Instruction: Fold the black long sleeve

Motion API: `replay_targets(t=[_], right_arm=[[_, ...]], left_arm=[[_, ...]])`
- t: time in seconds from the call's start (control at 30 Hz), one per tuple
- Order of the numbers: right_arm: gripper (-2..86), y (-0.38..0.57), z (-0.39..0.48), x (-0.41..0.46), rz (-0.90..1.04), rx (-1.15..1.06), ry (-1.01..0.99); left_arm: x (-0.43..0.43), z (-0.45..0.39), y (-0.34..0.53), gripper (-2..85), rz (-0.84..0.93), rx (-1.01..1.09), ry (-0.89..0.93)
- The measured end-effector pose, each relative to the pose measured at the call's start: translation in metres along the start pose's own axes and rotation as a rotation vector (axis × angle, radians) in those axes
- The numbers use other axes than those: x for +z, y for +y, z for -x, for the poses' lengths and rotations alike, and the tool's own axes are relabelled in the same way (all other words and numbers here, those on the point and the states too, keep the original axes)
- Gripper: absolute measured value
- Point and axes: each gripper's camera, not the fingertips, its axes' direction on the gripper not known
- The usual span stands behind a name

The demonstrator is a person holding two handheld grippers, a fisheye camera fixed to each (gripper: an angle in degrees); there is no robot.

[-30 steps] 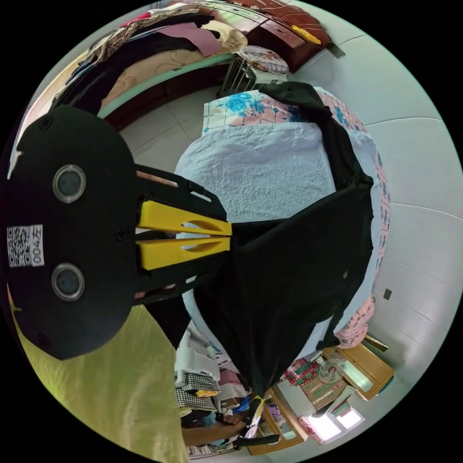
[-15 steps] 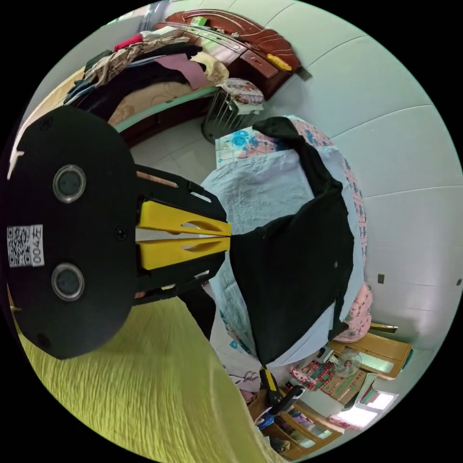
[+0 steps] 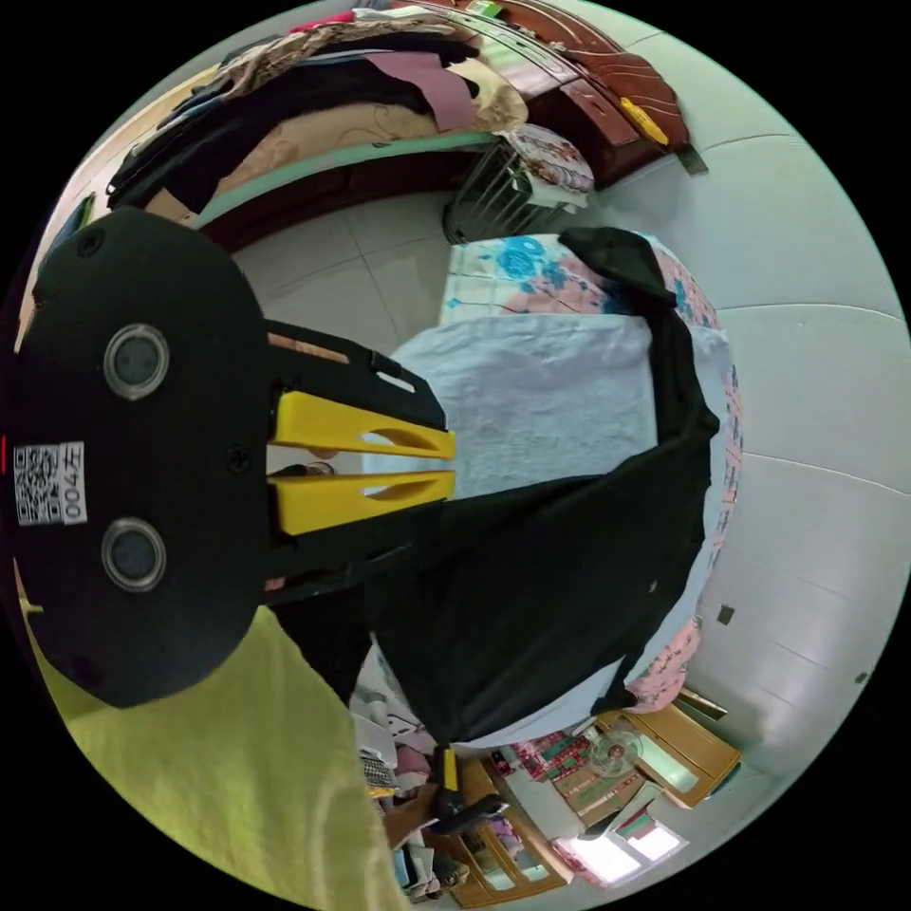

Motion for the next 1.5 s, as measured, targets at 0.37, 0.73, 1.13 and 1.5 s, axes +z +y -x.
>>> replay_targets(t=[0.37,0.73,1.13,1.5], right_arm=[[-0.1,0.002,0.000,0.011,0.070,0.024,0.027],[10.7,-0.019,-0.034,-0.056,-0.229,0.131,-0.216],[8.0,-0.062,-0.041,-0.037,-0.035,-0.016,-0.129],[7.8,-0.045,-0.088,-0.060,-0.037,-0.039,-0.133]], left_arm=[[0.106,-0.028,-0.155,6.8,0.267,0.281,-0.060],[0.064,-0.017,-0.132,2.0,0.202,0.323,-0.139],[0.042,0.220,-0.030,2.2,0.048,-0.535,0.498],[-0.047,0.262,0.064,5.6,-0.061,-0.158,0.540]])
